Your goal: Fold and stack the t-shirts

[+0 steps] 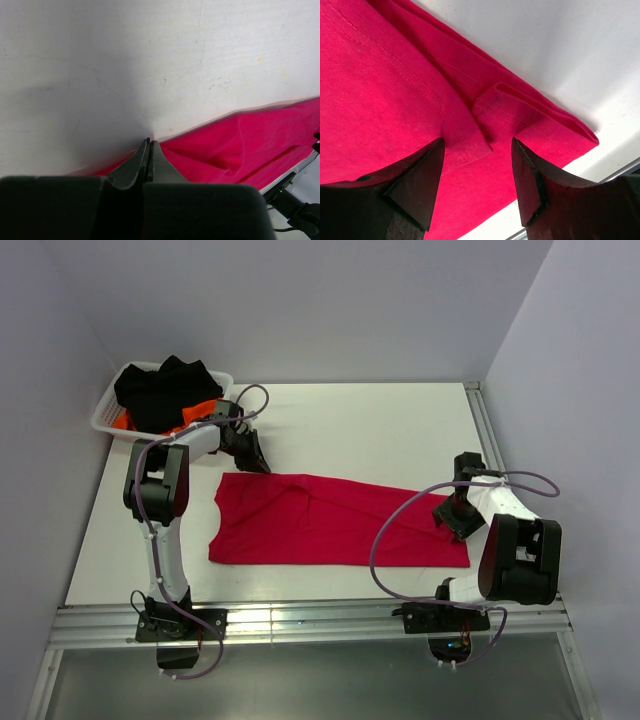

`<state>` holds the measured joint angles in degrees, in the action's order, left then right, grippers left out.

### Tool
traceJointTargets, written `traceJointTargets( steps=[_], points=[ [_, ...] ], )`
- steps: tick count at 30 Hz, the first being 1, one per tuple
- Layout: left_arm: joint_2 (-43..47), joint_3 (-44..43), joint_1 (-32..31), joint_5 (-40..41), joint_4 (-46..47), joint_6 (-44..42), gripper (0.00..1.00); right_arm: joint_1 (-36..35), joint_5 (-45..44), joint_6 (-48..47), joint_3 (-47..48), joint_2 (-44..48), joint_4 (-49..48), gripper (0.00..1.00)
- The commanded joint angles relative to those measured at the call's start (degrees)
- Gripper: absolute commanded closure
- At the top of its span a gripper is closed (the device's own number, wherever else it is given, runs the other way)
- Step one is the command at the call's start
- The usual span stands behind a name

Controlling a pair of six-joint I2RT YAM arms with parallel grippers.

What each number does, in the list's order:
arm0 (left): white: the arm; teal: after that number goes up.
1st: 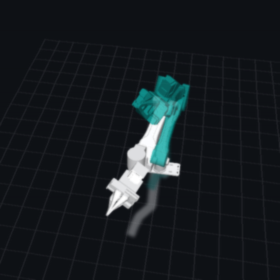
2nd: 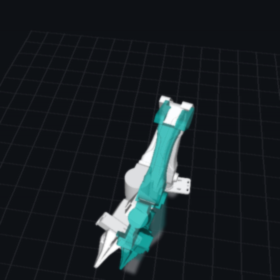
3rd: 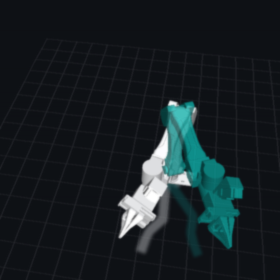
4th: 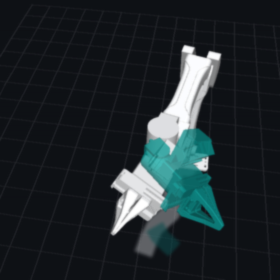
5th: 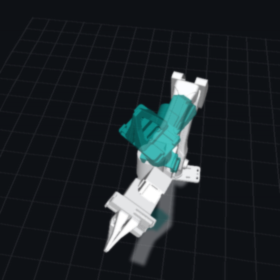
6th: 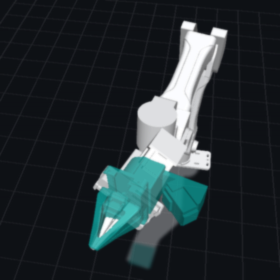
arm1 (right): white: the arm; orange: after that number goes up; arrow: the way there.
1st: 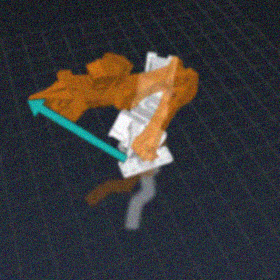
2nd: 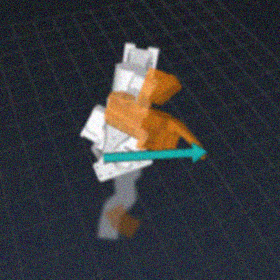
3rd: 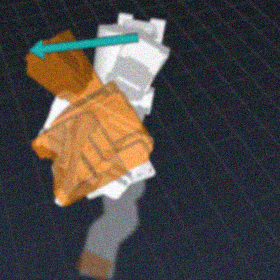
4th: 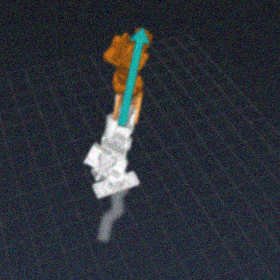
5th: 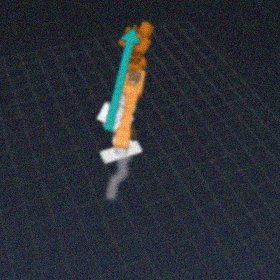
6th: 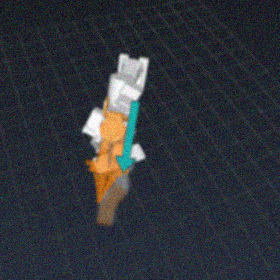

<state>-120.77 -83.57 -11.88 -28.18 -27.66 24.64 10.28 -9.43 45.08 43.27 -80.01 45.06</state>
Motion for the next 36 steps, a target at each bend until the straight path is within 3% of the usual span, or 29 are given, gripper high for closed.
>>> traceJointTargets(
  steps=[1, 12, 25, 36],
  points=[
    [3.87, -1.06, -0.34, 0.41, -0.11, -0.91, 1.00, 0.35, -1.55, -0.34, -0.55, -0.32, -0.85, 0.37],
    [9.50, -3.97, -0.34, 1.55, -2.49, 0.14, 1.00, 0.35, -1.38, -0.34, -0.99, -0.76, -1.29, 0.37],
    [24.43, 16.23, -5.96, 5.15, -2.22, 1.72, 1.00, 0.35, -0.76, -1.75, -1.17, -0.15, -0.85, 0.37],
    [34.45, 24.68, -13.95, 11.39, -8.99, 3.04, 1.00, 0.44, 0.11, -2.10, -0.46, -0.41, -1.29, 0.37]
  ],
)
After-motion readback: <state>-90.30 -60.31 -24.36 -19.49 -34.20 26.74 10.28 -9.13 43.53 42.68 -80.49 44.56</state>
